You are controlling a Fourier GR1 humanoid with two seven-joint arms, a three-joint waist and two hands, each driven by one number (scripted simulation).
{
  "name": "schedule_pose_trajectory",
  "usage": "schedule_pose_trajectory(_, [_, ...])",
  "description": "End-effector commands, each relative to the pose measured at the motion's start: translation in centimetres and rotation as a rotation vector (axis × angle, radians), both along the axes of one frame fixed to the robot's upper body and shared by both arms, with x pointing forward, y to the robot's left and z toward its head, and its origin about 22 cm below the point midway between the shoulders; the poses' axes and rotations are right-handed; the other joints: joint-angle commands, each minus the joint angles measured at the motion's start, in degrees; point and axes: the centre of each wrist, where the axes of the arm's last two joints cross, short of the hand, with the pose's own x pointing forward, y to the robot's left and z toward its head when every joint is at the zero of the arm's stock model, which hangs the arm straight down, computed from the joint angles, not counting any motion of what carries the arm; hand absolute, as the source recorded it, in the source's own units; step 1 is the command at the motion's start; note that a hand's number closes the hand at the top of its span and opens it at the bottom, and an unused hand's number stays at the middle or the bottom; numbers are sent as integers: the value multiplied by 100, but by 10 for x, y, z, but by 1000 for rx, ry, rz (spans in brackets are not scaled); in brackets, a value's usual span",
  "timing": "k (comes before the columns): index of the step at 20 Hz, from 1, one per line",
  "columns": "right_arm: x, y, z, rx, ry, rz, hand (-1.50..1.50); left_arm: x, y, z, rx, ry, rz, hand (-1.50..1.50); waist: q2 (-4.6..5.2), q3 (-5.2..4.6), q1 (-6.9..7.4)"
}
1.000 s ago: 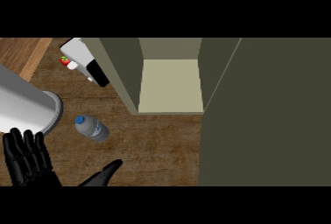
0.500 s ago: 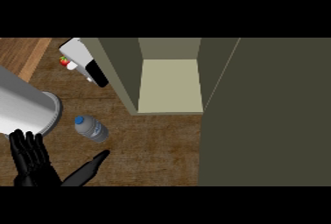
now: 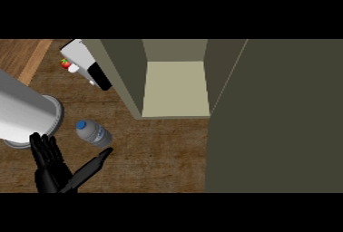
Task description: Pick up the bottled water, place it into the cabinet and close the cabinet
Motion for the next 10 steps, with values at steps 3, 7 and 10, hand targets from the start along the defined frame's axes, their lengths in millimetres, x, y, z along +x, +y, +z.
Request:
schedule_pose_trajectory(3, [-20,-3,28,2,-30,20,-150,-1,16,-42,-22,-17,56,-150,-2,2,-6])
schedule_pose_trajectory(7, [-11,0,13,22,-33,22,-150,12,14,-77,-28,3,44,-150,20,-1,6])
schedule_pose_trajectory(10, [-24,4,35,27,-40,23,-150,21,27,-73,-68,-25,-15,-150,10,-1,-18])
